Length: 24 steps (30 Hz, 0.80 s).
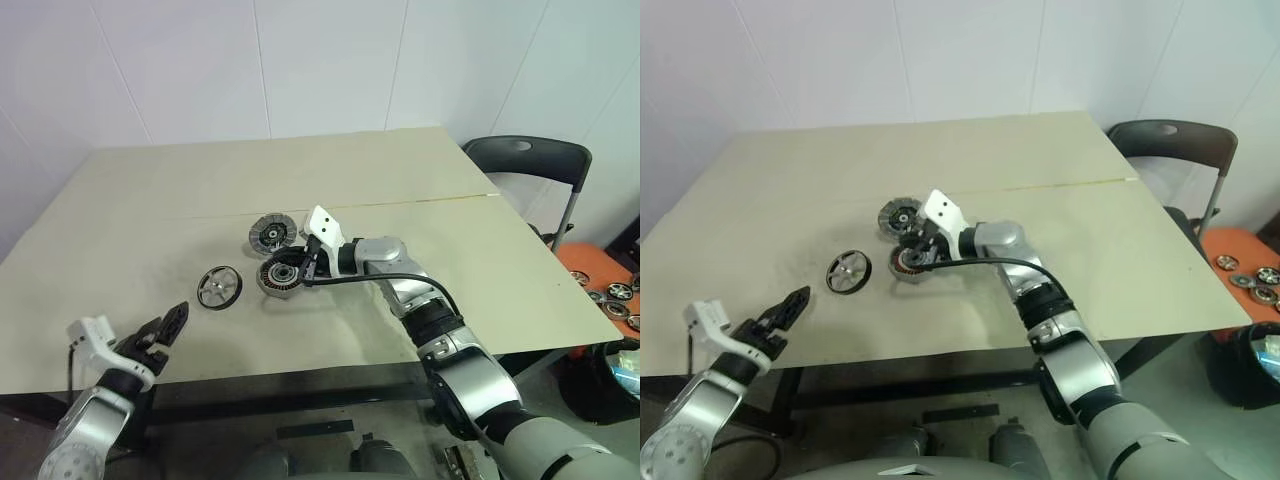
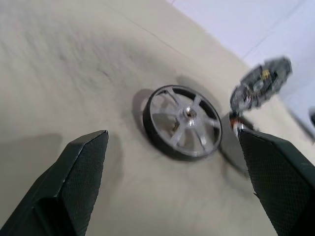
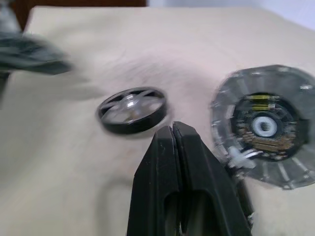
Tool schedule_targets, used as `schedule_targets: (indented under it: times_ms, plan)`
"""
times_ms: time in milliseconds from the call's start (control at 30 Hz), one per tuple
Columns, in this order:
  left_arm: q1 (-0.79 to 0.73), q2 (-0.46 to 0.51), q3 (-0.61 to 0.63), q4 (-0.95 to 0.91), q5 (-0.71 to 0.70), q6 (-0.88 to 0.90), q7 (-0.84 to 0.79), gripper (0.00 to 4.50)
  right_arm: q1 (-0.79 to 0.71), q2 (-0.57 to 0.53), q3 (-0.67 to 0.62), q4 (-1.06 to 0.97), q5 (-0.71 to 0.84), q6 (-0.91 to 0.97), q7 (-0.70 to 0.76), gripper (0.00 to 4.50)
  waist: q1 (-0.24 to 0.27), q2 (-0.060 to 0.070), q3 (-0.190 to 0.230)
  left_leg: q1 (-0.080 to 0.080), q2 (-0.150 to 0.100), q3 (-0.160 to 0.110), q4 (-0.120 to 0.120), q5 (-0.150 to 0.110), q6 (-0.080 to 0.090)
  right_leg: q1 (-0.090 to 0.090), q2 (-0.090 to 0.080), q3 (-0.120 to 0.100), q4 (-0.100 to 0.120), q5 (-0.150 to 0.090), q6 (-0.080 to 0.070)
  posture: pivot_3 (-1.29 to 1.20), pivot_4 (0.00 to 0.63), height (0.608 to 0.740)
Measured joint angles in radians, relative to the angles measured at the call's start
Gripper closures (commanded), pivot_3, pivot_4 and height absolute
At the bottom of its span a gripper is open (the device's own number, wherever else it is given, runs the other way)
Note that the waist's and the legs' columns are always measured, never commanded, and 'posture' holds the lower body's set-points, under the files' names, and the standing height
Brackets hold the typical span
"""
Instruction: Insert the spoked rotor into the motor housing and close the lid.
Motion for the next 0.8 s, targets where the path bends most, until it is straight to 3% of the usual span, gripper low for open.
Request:
schedule_targets:
  times_ms: [333, 600, 700, 800]
  plan:
    - [-0.235, -0.021, 0.026, 0.219, -0.139, 0.157, 0.138, 0.0, 0.001, -0.026, 0.009, -0.047, 0.0, 0.008, 0.027, 4.45, 0.023, -0.001, -0.001, -0.002, -0.001, -0.002, 0.002, 0.0, 0.0, -0.001, 0.0, -0.002, 0.0, 0.002, 0.003, 0.0, 0.0, 0.74]
    - [-0.317, 0.008, 0.025, 0.283, -0.259, 0.325, 0.206, 0.0, 0.001, -0.028, 0.01, -0.053, -0.001, 0.008, 0.012, 4.45, 0.027, -0.001, -0.001, -0.006, -0.005, -0.003, 0.01, 0.0, 0.001, -0.001, -0.002, -0.003, 0.0, 0.003, 0.005, 0.0, 0.0, 0.74]
    - [-0.355, 0.035, 0.015, 0.328, -0.273, 0.382, 0.214, 0.59, -0.003, -0.028, 0.008, -0.046, -0.001, 0.007, -0.005, 4.5, 0.026, -0.001, -0.001, -0.007, -0.005, -0.004, 0.01, 0.0, 0.001, -0.001, -0.001, -0.003, 0.002, 0.003, 0.005, 0.0, 0.0, 0.74]
    - [-0.379, 0.063, 0.01, 0.386, -0.259, 0.398, 0.217, 1.66, -0.008, -0.029, 0.001, -0.044, 0.0, 0.008, -0.023, 4.5, 0.023, -0.001, -0.001, -0.007, -0.005, -0.004, 0.009, 0.0, 0.001, -0.001, -0.001, -0.003, 0.002, 0.003, 0.005, 0.0, 0.0, 0.74]
